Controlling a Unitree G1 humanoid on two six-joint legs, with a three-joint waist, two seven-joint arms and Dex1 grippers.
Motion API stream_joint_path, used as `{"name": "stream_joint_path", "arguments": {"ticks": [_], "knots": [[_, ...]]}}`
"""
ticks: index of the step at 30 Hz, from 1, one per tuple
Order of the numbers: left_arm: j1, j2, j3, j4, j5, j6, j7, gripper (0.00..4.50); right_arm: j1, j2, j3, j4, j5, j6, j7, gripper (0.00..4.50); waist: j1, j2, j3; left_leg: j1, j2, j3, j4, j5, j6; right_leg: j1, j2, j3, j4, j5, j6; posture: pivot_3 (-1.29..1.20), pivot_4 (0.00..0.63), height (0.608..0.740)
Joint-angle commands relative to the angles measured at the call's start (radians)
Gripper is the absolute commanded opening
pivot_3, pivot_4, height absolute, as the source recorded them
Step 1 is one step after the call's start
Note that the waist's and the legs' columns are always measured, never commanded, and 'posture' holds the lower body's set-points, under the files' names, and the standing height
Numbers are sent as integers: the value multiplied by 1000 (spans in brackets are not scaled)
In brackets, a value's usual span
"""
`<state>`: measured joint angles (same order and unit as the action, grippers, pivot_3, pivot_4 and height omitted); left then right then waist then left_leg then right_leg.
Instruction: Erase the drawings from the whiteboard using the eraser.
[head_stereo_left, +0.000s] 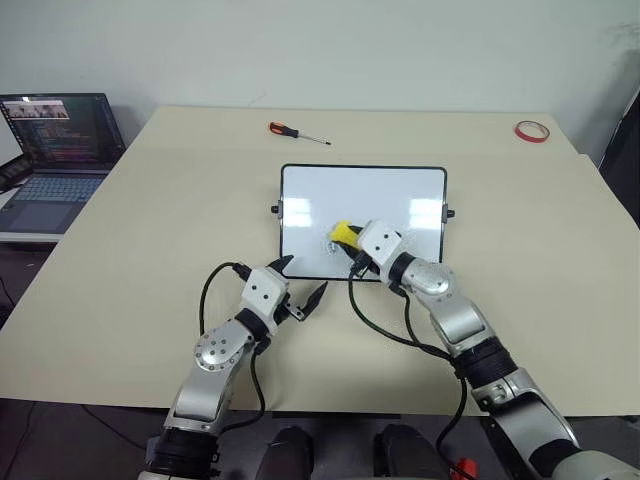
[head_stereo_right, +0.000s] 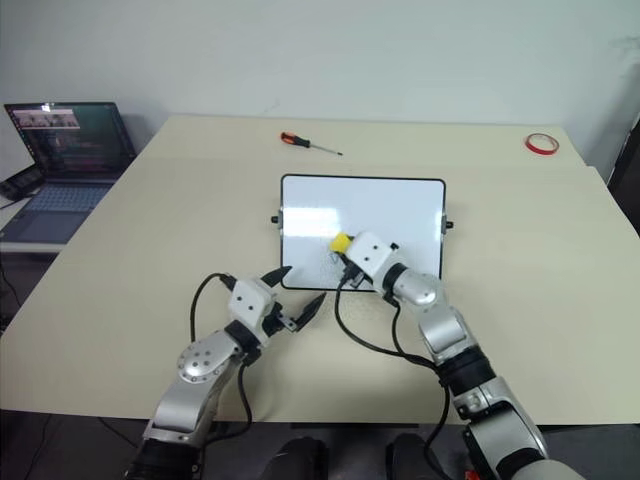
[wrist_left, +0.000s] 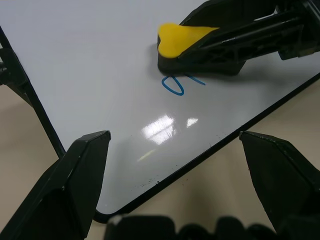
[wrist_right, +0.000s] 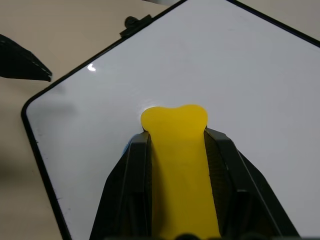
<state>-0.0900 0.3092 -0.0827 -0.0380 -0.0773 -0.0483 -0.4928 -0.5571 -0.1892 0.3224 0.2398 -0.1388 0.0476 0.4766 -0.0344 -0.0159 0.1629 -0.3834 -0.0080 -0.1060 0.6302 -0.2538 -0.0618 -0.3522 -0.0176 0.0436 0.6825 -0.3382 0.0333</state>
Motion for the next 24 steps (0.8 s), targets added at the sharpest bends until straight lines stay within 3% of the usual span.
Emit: {"name": "stream_joint_path", "arguments": {"ticks": [1,5,14,24], "knots": [[-14,4,11,-38,-8,-16,-1,4500,33,-6,42,-48,0,2,62,1164,1,0,0,0,0,0,0,0,0,0,0,0,0,0,0,0,150,740],[-14,4,11,-39,-6,-17,1,4500,38,-28,25,-48,-7,9,60,1164,2,0,0,0,0,0,0,0,0,0,0,0,0,0,0,0,150,740],[-25,-4,-2,-33,-5,-13,-3,4500,-15,-53,-60,-2,-70,35,-124,1164,6,0,0,0,0,-1,0,0,0,1,0,-1,0,0,0,0,150,740],[-40,1,1,-27,-10,-8,-11,4500,74,-72,6,-106,-57,42,-2,1164,4,0,0,0,0,-1,0,0,0,1,0,0,0,0,0,0,150,740]]}}
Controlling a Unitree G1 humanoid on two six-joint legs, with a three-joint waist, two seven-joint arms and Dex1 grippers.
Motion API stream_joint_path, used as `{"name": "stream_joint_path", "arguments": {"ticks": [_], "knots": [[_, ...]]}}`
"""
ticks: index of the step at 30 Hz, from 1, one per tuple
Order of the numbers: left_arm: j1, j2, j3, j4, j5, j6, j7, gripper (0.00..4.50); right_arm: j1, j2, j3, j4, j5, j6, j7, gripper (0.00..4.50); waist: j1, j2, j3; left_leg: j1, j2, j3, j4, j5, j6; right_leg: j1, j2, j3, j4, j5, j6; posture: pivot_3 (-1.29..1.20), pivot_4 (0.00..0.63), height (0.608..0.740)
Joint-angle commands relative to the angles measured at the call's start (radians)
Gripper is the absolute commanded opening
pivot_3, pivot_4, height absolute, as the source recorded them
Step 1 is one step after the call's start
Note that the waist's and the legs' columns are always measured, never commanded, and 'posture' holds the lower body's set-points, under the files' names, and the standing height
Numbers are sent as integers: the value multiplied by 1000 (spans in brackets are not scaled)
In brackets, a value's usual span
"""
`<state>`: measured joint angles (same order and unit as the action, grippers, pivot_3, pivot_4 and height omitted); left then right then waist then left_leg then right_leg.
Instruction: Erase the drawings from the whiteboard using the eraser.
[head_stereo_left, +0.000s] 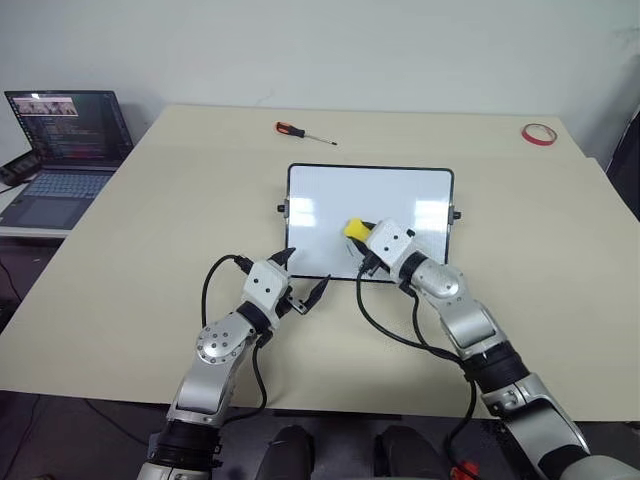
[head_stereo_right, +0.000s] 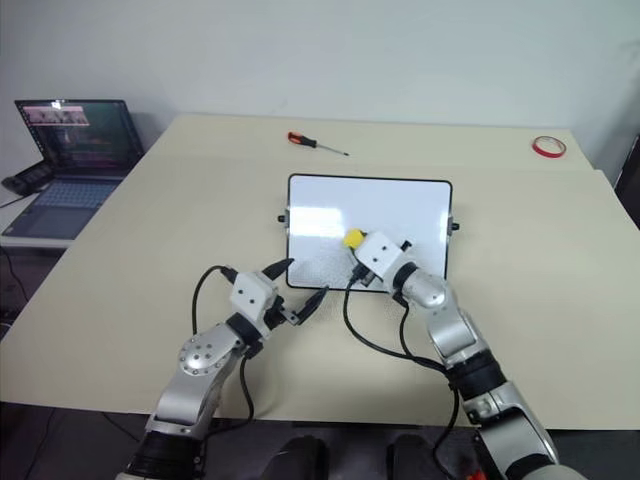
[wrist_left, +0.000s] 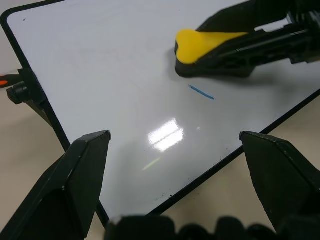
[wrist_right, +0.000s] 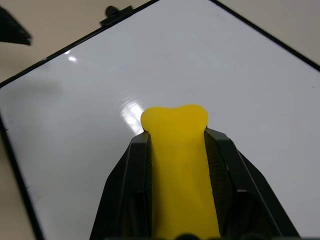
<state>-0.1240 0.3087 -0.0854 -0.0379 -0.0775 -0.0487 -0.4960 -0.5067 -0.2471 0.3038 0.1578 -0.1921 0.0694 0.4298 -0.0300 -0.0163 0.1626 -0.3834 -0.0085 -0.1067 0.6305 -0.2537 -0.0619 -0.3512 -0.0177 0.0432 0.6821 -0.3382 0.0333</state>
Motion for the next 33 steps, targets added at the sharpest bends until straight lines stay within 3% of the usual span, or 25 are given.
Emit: {"name": "stream_joint_path", "arguments": {"ticks": [1,9,21,33], "knots": [[-4,3,5,-28,-11,-7,-9,4500,32,-17,36,-32,3,23,71,1164,-1,0,0,0,0,0,0,0,0,0,0,0,0,0,0,0,150,740],[5,4,9,-37,-7,-5,-6,4500,28,-22,26,-14,0,41,86,1164,-3,0,0,1,0,0,0,0,0,1,0,0,0,0,0,0,150,740],[-1,0,6,-37,-5,-2,-1,4500,-62,11,-44,68,-37,-11,-120,1164,1,0,0,2,0,-1,0,0,0,1,0,0,1,0,0,0,150,740],[1,6,8,-43,-6,1,-4,4500,79,-78,27,-34,-43,0,48,1164,1,0,0,1,0,-1,0,0,0,2,0,0,0,0,0,0,150,740]]}}
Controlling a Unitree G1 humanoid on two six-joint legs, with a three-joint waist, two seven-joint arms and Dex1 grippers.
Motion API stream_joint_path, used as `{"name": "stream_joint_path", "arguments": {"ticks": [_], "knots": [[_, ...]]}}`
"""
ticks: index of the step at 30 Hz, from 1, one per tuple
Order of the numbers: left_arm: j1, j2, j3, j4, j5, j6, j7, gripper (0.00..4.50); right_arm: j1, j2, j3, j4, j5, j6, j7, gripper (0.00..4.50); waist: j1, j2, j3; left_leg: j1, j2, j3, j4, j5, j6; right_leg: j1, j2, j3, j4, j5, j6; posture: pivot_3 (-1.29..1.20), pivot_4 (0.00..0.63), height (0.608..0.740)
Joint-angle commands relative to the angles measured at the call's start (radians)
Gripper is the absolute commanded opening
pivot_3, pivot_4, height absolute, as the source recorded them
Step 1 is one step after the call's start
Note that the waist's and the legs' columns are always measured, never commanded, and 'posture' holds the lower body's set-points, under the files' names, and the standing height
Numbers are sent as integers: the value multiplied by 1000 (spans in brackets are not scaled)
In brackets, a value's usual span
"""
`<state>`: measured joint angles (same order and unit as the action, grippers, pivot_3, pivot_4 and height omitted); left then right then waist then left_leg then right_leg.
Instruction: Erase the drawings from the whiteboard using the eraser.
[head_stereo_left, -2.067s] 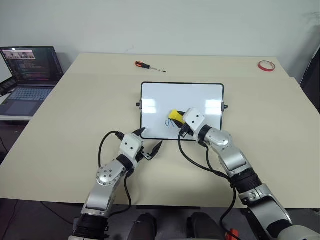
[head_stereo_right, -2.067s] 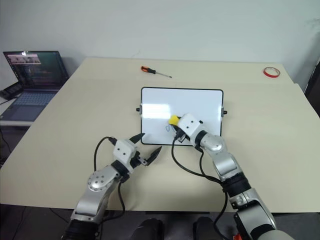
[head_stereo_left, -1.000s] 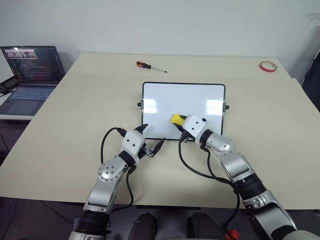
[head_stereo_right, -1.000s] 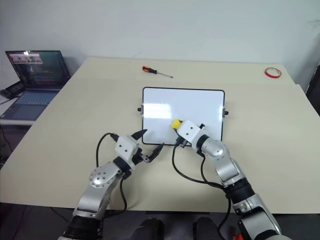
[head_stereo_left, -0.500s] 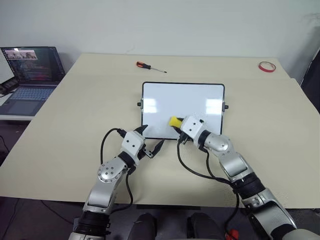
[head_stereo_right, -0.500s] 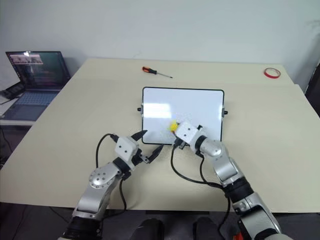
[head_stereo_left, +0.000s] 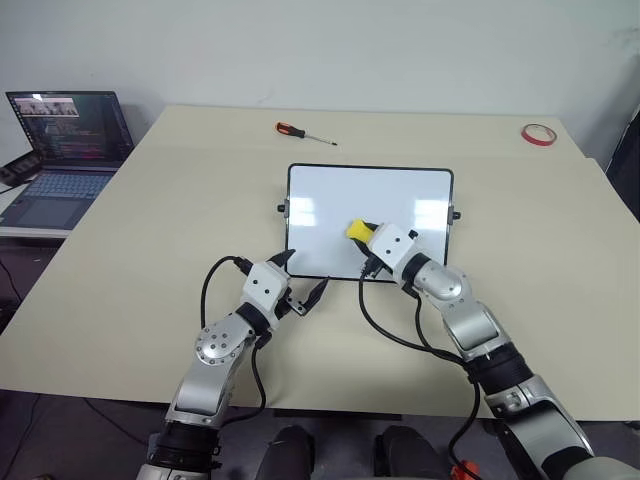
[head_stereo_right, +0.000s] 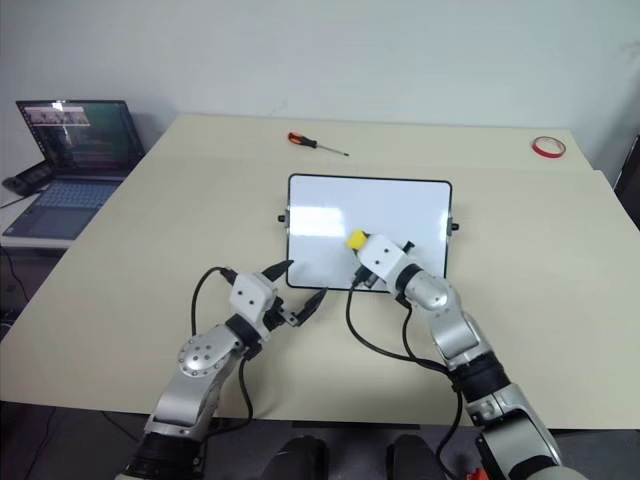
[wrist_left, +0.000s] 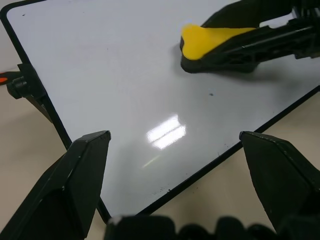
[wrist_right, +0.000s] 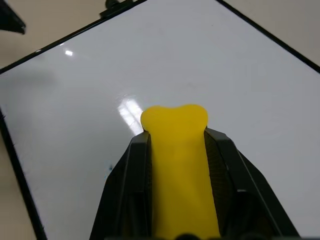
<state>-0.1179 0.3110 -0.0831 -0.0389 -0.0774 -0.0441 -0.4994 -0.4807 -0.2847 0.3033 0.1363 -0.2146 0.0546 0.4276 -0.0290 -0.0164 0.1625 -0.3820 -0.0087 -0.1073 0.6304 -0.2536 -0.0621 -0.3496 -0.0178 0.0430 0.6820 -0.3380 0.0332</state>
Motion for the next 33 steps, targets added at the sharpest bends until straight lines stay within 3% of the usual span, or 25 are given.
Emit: {"name": "stream_joint_path", "arguments": {"ticks": [1,9,23,30,33], "knots": [[-5,4,6,-42,-5,-3,0,4500,70,-52,37,-25,-23,13,67,1164,0,0,0,0,0,0,0,0,0,0,0,0,0,0,0,0,150,740],[-8,-1,2,-40,-3,-3,4,4500,82,-69,58,-41,-33,15,92,1164,-4,0,0,2,0,0,0,0,0,1,0,0,1,0,0,0,150,740],[-17,-6,-9,-29,-3,-9,4,4500,-27,68,87,37,-78,-17,23,1164,-9,0,0,1,1,0,0,0,0,0,1,0,1,0,0,0,150,740],[-11,-3,-10,-35,-4,-11,2,4500,14,16,32,-26,-50,-11,46,1164,-1,0,0,0,1,0,0,0,0,-1,1,0,0,0,0,0,150,740],[-12,-1,-17,-36,-9,-11,-11,4500,76,-30,-34,-191,-3,56,77,1164,7,0,0,-2,0,-1,0,0,0,-1,0,0,-1,0,0,0,150,740]]}}
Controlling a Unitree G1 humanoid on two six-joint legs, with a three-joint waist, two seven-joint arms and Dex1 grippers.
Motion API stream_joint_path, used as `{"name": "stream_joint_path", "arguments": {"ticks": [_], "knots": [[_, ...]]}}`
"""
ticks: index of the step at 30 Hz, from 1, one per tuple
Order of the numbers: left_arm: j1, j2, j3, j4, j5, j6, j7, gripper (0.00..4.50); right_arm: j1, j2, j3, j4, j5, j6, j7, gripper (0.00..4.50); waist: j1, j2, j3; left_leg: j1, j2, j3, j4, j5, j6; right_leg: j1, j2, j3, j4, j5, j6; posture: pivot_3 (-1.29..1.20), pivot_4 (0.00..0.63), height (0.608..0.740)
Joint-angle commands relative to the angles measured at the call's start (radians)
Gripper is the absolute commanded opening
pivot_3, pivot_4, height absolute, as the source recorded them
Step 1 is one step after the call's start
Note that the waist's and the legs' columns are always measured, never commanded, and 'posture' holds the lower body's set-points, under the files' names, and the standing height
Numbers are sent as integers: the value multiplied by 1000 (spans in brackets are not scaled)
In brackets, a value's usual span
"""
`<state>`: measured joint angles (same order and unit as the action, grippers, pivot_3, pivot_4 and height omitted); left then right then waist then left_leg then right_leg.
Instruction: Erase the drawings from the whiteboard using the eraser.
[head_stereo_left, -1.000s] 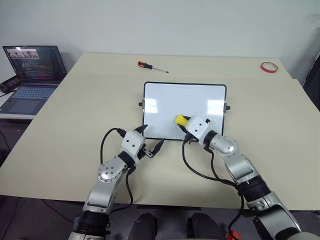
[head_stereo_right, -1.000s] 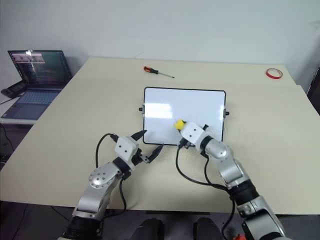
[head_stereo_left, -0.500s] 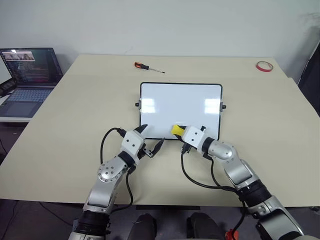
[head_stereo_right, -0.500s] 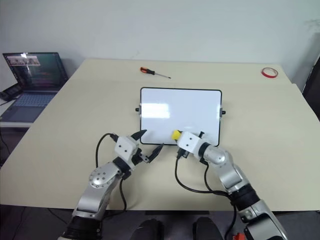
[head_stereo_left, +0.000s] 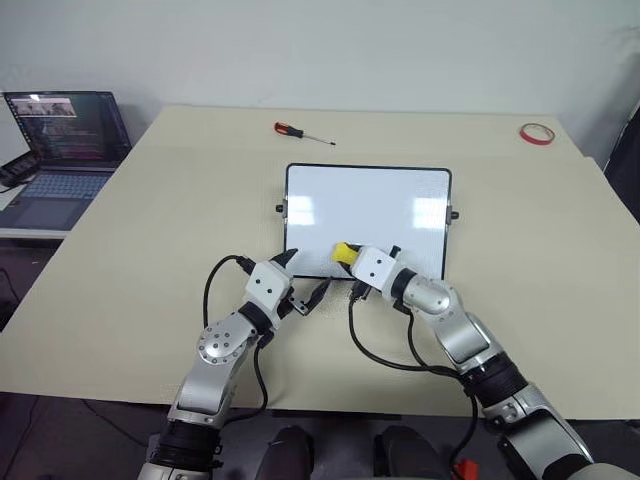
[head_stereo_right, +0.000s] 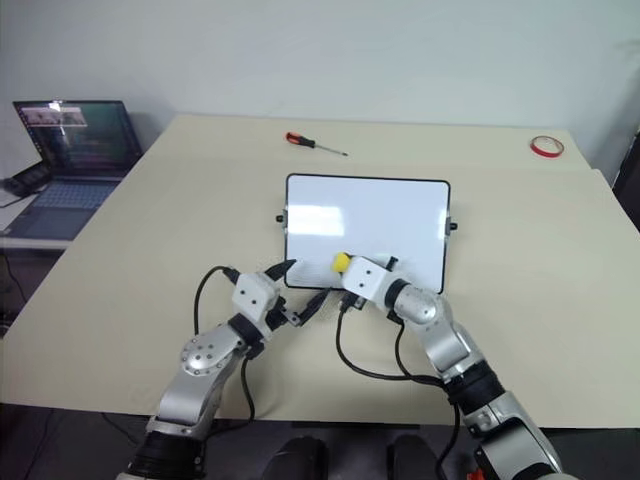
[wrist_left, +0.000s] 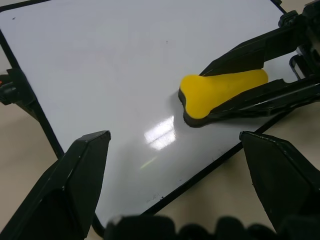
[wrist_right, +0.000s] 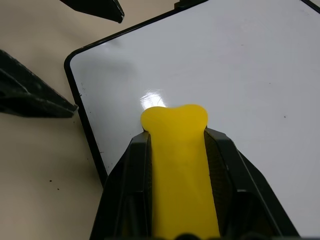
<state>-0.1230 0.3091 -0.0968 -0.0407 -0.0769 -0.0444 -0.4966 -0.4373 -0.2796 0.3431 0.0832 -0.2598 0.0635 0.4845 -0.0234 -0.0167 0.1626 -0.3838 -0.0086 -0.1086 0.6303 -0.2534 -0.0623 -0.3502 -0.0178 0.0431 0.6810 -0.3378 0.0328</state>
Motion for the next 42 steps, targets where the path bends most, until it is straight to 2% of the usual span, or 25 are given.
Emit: {"name": "stream_joint_path", "arguments": {"ticks": [1,10,13,16,23,28,33,42], "knots": [[-8,2,-6,-35,-12,-11,-21,4500,52,-46,-90,-187,52,72,27,1164,2,0,0,-1,0,0,0,0,0,-1,0,0,0,0,0,0,150,740],[-108,12,-39,20,-90,3,-192,4500,255,-148,-280,-640,87,400,40,1164,-4,0,0,-2,0,1,0,0,0,-2,0,0,0,0,0,0,150,740],[-213,-2,-69,71,-182,48,-348,4500,315,-122,-388,-794,94,645,-2,1164,-5,0,0,-2,0,1,0,0,0,-2,0,-1,0,0,0,0,150,740],[-293,-11,-107,149,-197,37,-461,4500,335,-74,-454,-873,91,825,-56,1164,-4,0,0,-2,0,1,0,0,0,-2,1,-1,0,0,0,0,150,740],[-449,-72,-182,404,-178,-78,-675,4500,352,39,-599,-914,98,1076,-171,1164,-9,0,0,-2,0,2,-1,0,0,-2,4,0,0,0,0,0,150,740],[-541,-164,-201,610,-147,-184,-751,4500,368,116,-737,-838,157,1114,-197,1164,-7,0,0,-2,-1,2,0,0,0,-2,6,0,0,0,0,0,150,740],[-585,-222,-204,754,-110,-274,-783,4500,387,109,-748,-772,200,1039,-205,1164,-13,1,0,-2,-1,3,-1,0,1,-3,6,1,0,-1,1,0,150,740],[-578,-250,-207,768,-68,-318,-779,4500,333,86,-732,-642,254,917,-245,1164,-16,1,0,-2,-1,3,0,0,1,-3,7,1,1,-1,1,0,150,740]]}}
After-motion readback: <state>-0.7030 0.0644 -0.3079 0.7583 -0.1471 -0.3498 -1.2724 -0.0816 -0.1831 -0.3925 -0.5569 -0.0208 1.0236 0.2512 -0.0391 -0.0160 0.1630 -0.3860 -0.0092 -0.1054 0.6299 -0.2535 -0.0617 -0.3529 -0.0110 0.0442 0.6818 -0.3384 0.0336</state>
